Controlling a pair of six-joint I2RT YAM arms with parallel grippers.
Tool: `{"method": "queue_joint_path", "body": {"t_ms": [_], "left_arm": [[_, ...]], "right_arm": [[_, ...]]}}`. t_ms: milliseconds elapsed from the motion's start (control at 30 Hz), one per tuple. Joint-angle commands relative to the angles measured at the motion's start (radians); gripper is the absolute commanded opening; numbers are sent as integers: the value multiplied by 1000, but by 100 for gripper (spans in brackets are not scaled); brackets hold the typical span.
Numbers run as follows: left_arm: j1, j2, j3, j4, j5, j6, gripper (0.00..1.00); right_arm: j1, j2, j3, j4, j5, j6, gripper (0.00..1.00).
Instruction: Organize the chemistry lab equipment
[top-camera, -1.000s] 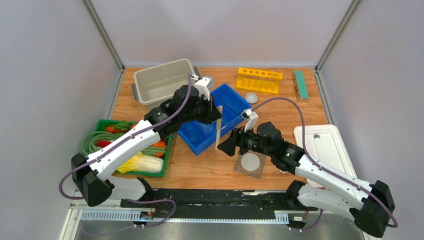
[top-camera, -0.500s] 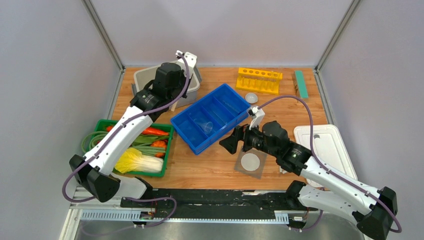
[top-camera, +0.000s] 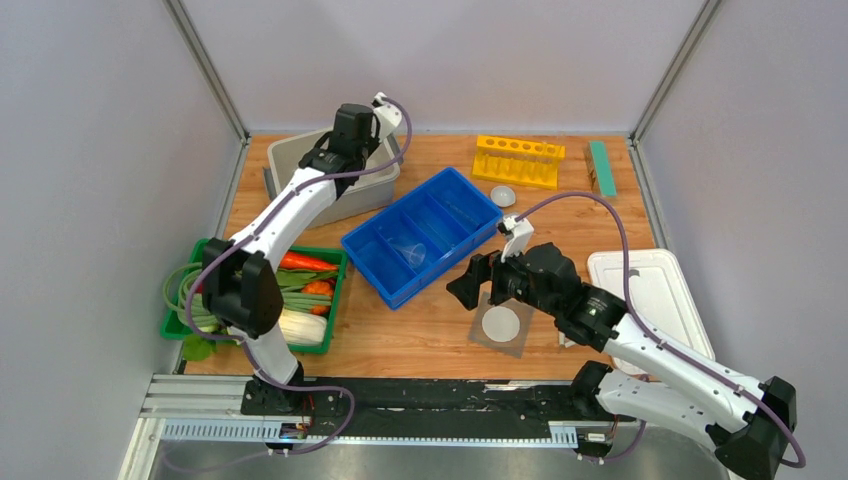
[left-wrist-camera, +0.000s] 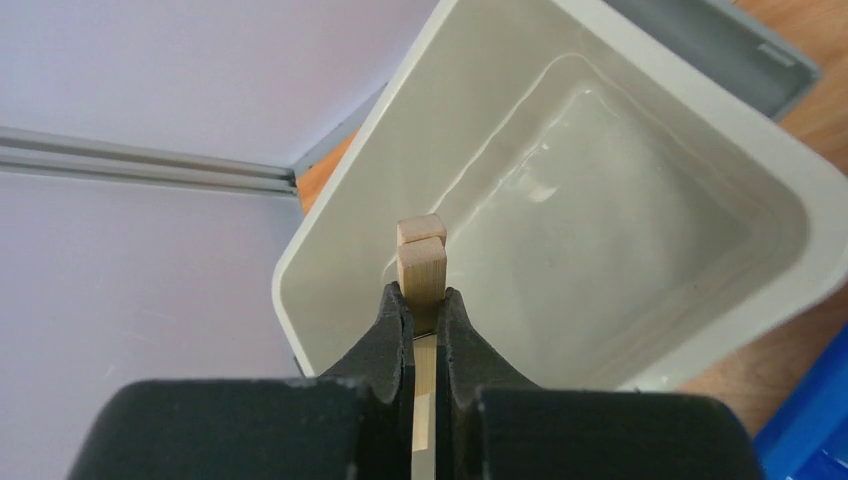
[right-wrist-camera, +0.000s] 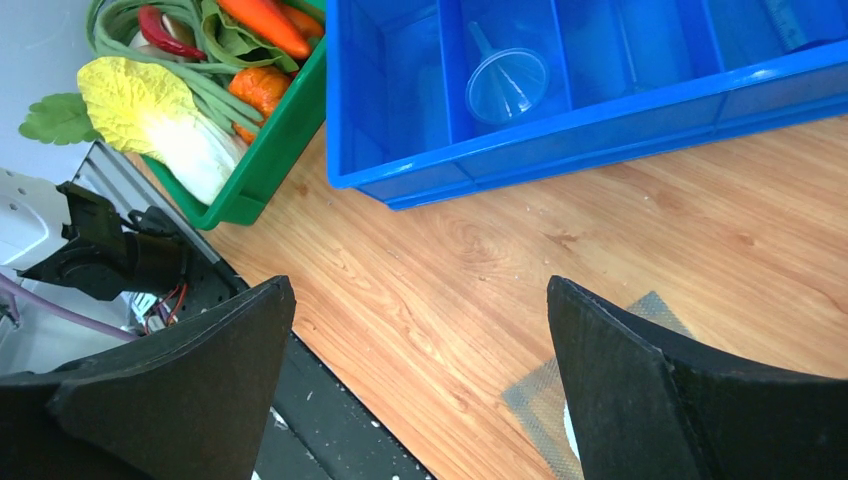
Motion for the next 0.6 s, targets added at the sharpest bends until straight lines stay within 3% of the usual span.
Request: {"method": "queue_joint_path", "body": {"t_ms": [0, 100, 300, 567], "left_arm": [[53, 57, 71, 87, -11, -6, 0], [81, 105, 85, 89, 12, -34, 1], [82, 143, 79, 26, 41, -57, 20], [82, 99, 60, -23, 70, -98, 42]], "right_arm": [[2, 2, 62, -17, 81, -28, 100], [2, 20, 71, -35, 111, -28, 100], [2, 62, 94, -73, 222, 27, 100], [2, 129, 143, -248, 374, 193, 100]]}}
